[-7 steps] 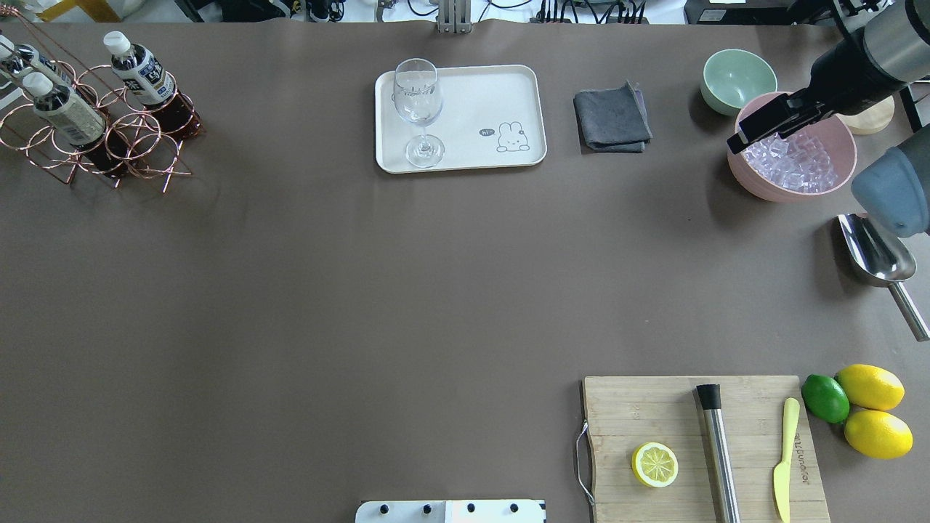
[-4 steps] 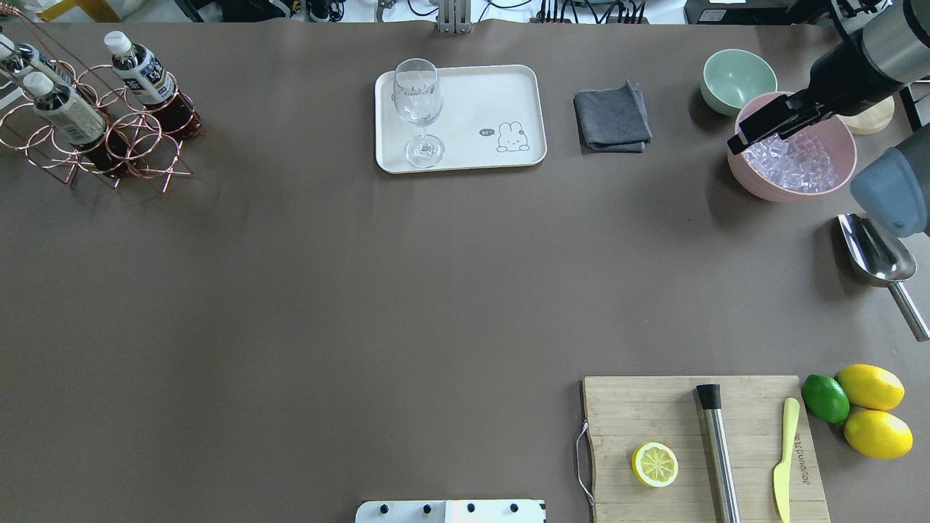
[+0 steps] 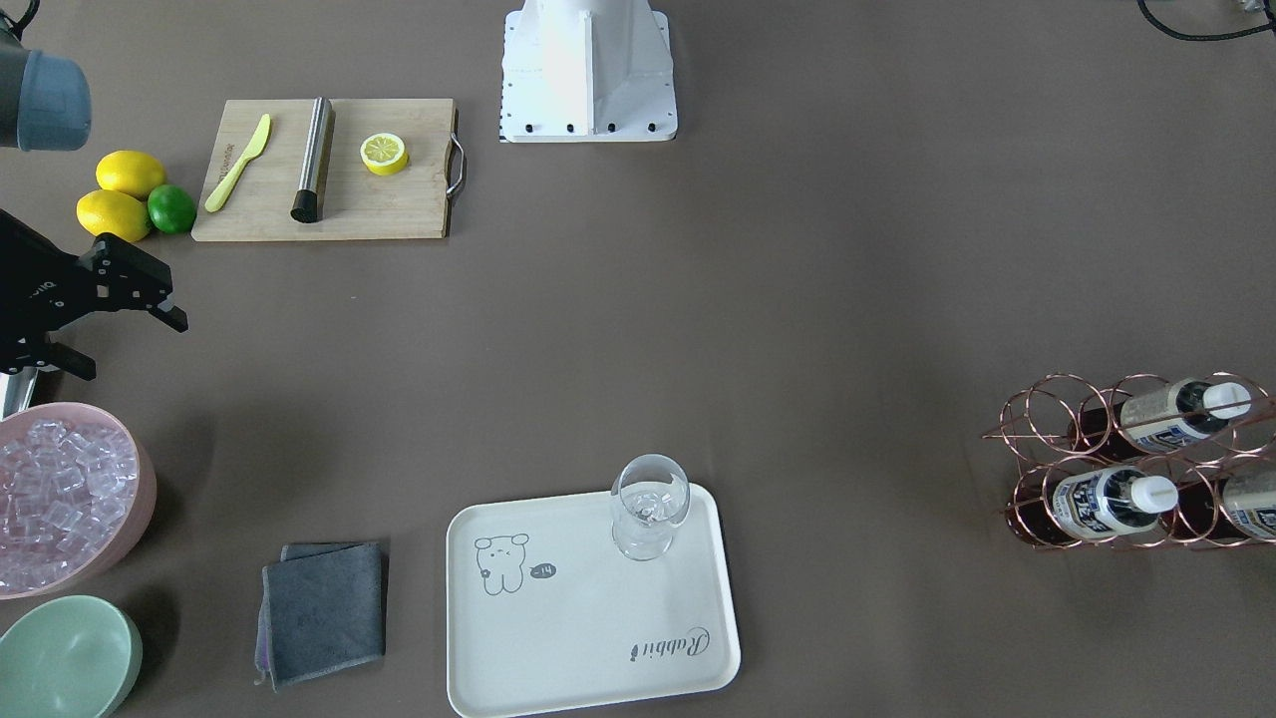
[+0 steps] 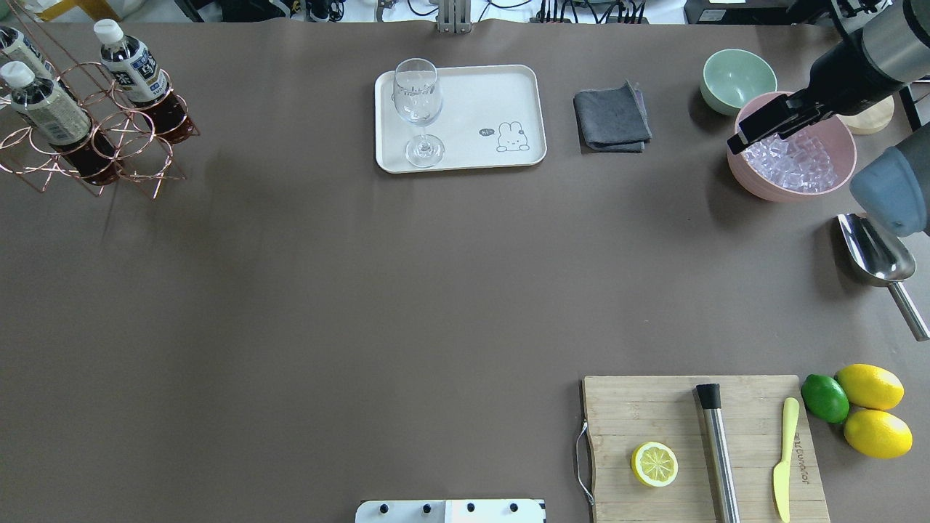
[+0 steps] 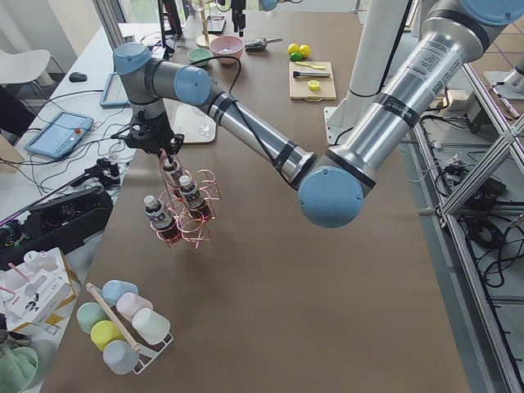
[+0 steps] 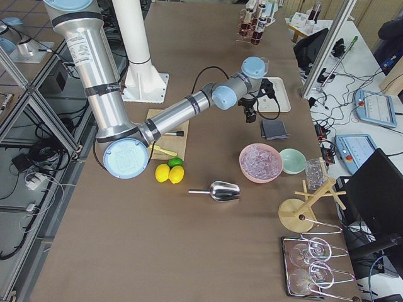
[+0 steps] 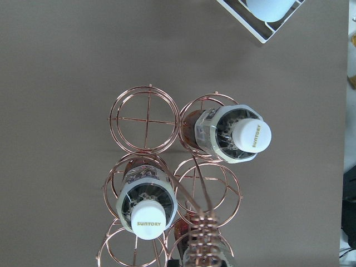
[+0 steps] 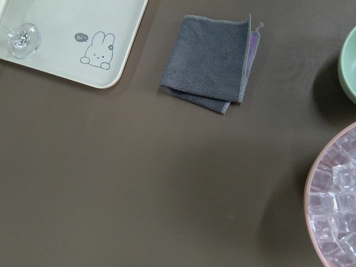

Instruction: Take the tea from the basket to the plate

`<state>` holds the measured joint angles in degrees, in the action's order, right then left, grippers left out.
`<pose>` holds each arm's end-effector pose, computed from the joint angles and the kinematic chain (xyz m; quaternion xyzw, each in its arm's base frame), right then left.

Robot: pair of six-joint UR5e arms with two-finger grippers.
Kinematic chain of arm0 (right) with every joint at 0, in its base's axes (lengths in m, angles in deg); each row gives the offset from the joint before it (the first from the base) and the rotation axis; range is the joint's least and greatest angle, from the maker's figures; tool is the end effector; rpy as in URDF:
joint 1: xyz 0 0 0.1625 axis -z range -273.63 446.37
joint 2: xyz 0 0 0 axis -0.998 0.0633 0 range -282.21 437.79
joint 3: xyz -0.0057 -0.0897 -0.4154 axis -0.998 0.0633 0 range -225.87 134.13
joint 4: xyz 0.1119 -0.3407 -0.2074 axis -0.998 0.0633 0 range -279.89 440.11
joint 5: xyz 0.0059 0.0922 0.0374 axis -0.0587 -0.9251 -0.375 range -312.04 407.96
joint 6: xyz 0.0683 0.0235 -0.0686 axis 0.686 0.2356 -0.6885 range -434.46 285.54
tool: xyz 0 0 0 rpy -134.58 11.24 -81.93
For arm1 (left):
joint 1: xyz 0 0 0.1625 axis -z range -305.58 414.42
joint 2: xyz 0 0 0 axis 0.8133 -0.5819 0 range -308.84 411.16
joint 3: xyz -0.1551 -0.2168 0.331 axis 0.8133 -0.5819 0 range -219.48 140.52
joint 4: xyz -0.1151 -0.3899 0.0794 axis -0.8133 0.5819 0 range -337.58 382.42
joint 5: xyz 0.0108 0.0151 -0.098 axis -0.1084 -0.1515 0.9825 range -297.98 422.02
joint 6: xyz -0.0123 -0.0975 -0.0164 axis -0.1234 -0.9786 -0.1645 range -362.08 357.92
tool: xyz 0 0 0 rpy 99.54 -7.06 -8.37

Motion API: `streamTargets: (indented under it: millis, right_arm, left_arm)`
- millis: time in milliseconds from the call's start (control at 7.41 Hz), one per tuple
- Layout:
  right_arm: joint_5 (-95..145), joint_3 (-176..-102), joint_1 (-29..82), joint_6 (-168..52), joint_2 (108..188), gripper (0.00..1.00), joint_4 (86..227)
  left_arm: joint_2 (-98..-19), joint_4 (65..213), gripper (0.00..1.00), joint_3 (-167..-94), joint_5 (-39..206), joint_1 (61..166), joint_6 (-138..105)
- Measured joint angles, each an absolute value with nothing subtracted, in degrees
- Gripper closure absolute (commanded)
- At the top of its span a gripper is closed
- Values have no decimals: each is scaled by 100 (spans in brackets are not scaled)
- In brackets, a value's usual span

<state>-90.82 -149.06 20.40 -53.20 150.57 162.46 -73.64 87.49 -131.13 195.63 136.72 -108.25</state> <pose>-0.1841 -0.5563 0.3601 0.1238 -0.4746 -0.1554 0.8575 0.0258 -0.6727 0.3292 -0.2588 0.2797 -0.6754 0.6314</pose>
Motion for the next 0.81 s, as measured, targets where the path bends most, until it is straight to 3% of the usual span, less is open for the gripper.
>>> streamTargets:
  millis: [405, 809]
  right_arm:
    - [-9090, -14934, 2037, -5311, 15075, 0, 16246]
    - [-9086, -14960, 2038, -5309, 15130, 0, 16243]
  left_arm:
    - [-7499, 7396, 100, -14611, 19560, 13425, -11715]
    - [-7848, 7048, 100, -15480, 19535, 12506, -13454]
